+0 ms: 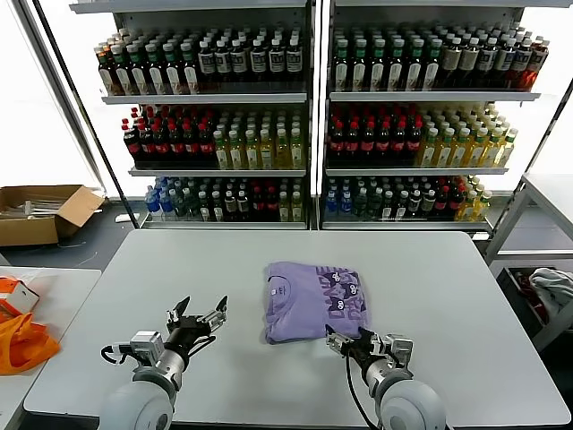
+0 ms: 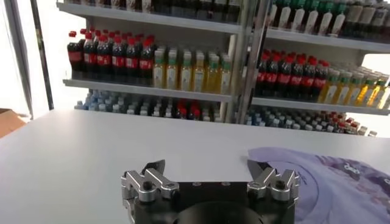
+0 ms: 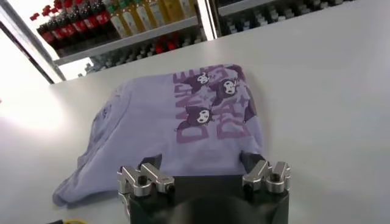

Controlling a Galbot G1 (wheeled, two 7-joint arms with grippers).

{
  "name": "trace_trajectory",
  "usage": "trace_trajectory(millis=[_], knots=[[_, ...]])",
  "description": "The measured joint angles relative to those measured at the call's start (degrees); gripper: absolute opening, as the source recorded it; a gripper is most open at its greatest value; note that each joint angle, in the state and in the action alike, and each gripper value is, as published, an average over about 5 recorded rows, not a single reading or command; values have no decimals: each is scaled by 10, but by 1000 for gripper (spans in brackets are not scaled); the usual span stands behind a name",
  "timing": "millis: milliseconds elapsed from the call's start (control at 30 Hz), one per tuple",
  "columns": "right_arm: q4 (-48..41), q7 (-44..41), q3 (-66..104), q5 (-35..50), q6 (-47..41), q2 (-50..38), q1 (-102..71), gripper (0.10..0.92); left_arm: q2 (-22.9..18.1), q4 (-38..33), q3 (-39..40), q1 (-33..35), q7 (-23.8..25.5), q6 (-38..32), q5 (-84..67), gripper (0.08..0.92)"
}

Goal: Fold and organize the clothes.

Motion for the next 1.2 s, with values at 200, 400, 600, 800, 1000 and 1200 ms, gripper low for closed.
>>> trace_trajectory(millis=[200,400,600,800,1000,1200], knots=[[28,-11,18,3,12,-4,3,823,-1,-8,-7,3,4,-8,5,823],[47,-53,64,-85,32,-27,7,823,-12,-22,-16,3,13,-29,22,823],[38,-81,128,-200,51,-55,-9,823,-31,-25,-22,1,23,-59,51,823],[21,-87,173,-253,61,-61,-24,823,-44,-14,-24,-3,25,-79,76,823],[11,-93,193,-278,60,-57,-29,823,-50,-4,-29,-2,42,-87,95,823],[3,-100,202,-294,52,-61,-27,823,-51,-6,-41,5,58,-95,108,822]])
